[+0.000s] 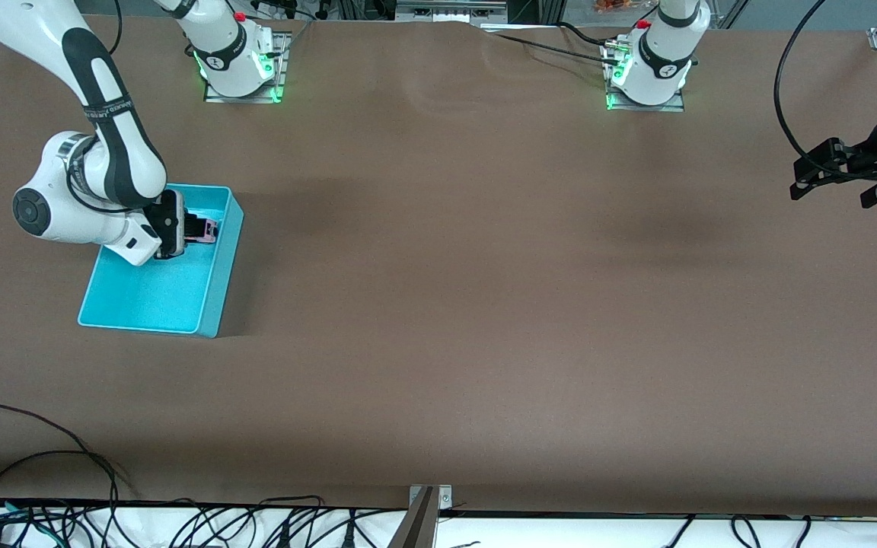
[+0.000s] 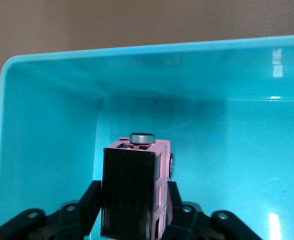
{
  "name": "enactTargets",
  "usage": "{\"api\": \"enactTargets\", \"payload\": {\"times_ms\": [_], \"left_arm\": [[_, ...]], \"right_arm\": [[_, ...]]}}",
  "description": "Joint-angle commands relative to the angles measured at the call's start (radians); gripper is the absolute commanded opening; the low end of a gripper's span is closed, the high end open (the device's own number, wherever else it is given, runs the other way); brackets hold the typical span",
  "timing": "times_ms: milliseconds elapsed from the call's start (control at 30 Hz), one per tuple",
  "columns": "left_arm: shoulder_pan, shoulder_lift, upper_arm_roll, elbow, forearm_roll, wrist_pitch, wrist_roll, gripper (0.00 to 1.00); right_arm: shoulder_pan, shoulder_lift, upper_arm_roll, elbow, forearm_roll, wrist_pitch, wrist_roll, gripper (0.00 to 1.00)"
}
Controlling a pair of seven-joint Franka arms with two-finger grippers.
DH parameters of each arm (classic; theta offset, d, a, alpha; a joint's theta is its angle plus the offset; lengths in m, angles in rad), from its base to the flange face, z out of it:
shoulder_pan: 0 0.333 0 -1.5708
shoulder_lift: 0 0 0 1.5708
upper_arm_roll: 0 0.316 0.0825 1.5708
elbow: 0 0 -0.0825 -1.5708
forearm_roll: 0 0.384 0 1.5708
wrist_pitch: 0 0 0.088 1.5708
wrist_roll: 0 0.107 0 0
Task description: Wind and store pink jeep toy
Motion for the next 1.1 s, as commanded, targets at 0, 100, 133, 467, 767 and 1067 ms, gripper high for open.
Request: {"api": "enactTargets", "payload": {"times_ms": [0, 100, 133, 467, 767, 1067], "left_arm": [[0.002, 0.017, -0.002, 0.035, -0.022, -0.02, 0.0, 1.0], [0.002, 0.017, -0.002, 0.035, -0.022, -0.02, 0.0, 1.0], [0.002, 0.017, -0.002, 0.035, -0.022, -0.02, 0.0, 1.0], [0.002, 0.017, -0.002, 0.035, -0.022, -0.02, 0.0, 1.0], [0.002, 0.017, -0.002, 0.035, -0.022, -0.02, 0.0, 1.0], [0.002, 0.017, -0.002, 0.035, -0.022, -0.02, 0.0, 1.0]], "right_arm": [[0.003, -0.006, 0.002, -0.003, 0.028, 0.012, -0.027, 1.0], [0.005, -0.006, 0.005, 0.028, 0.028, -0.002, -0.025, 1.0], [0.006, -0.006, 0.005, 0.045, 0.028, -0.008, -0.025, 1.0], [0.02, -0.009, 0.012, 0.287, 0.023, -0.184, 0.108, 1.0], [0.048, -0.03, 0.012, 0.486, -0.004, -0.33, 0.502, 1.0], [0.089, -0.03, 0.011, 0.693, -0.07, -0.457, 0.939, 1.0]]}}
